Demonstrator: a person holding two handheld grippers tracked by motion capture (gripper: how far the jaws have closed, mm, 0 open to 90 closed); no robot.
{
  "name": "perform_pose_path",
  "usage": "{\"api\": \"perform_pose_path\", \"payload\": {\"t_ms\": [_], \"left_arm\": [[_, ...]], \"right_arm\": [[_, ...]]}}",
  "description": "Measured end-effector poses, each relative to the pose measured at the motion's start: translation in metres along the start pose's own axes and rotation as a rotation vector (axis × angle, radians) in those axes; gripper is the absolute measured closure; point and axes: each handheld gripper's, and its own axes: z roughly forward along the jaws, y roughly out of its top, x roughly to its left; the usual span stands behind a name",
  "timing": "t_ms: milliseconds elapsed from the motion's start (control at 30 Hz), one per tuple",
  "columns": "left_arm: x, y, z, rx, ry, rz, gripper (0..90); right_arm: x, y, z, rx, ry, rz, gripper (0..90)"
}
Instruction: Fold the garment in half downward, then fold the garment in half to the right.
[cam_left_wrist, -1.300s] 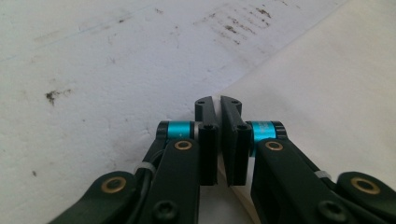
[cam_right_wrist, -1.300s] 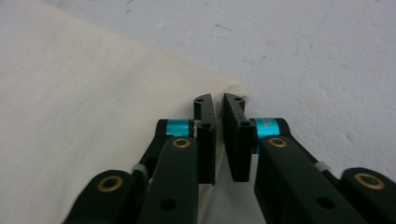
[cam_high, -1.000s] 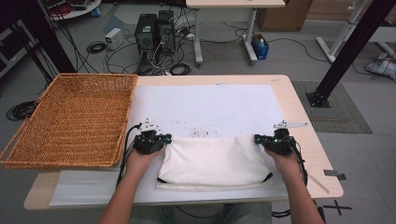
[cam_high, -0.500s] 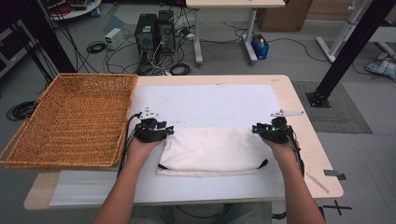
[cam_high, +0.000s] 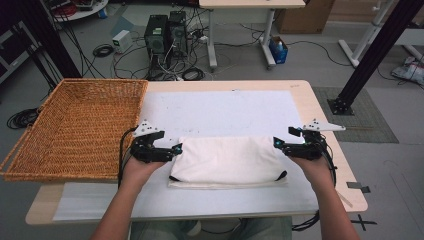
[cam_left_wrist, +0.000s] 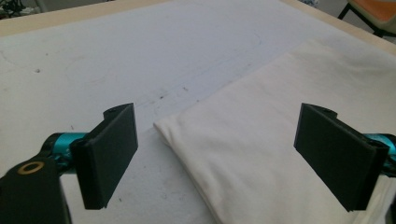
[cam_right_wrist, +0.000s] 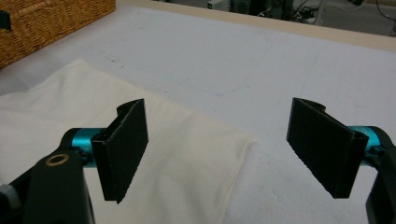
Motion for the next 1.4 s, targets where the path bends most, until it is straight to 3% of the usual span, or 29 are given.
{"api": "perform_pose_path", "payload": {"t_ms": [100, 400, 700, 933, 1067, 1367, 1400], "left_arm": [[-0.001, -0.001, 0.0, 0.012, 0.0, -0.001, 12.6], [-0.011, -0.002, -0.005, 0.038, -0.027, 0.005, 12.7], [-0.021, -0.013, -0.016, 0.06, -0.029, -0.024, 12.7], [-0.021, -0.039, -0.027, 0.104, 0.005, -0.083, 12.8], [-0.022, -0.054, -0.027, 0.128, 0.016, -0.143, 13.3], [-0.028, -0.079, -0.015, 0.172, -0.004, -0.176, 23.4], [-0.028, -0.079, -0.015, 0.172, -0.004, -0.176, 24.2]], "right_arm": [[0.003, 0.003, -0.004, -0.005, 0.009, -0.021, 19.9], [0.003, 0.012, -0.008, -0.001, 0.018, -0.013, 13.4], [0.022, 0.032, 0.001, 0.02, 0.069, -0.063, 13.4], [0.048, 0.057, 0.036, 0.07, 0.13, -0.114, 13.4], [0.066, 0.068, 0.061, 0.098, 0.167, -0.143, 13.4], [0.106, 0.072, 0.125, 0.205, 0.249, -0.193, 13.8], [0.106, 0.072, 0.125, 0.205, 0.249, -0.193, 13.8]]}}
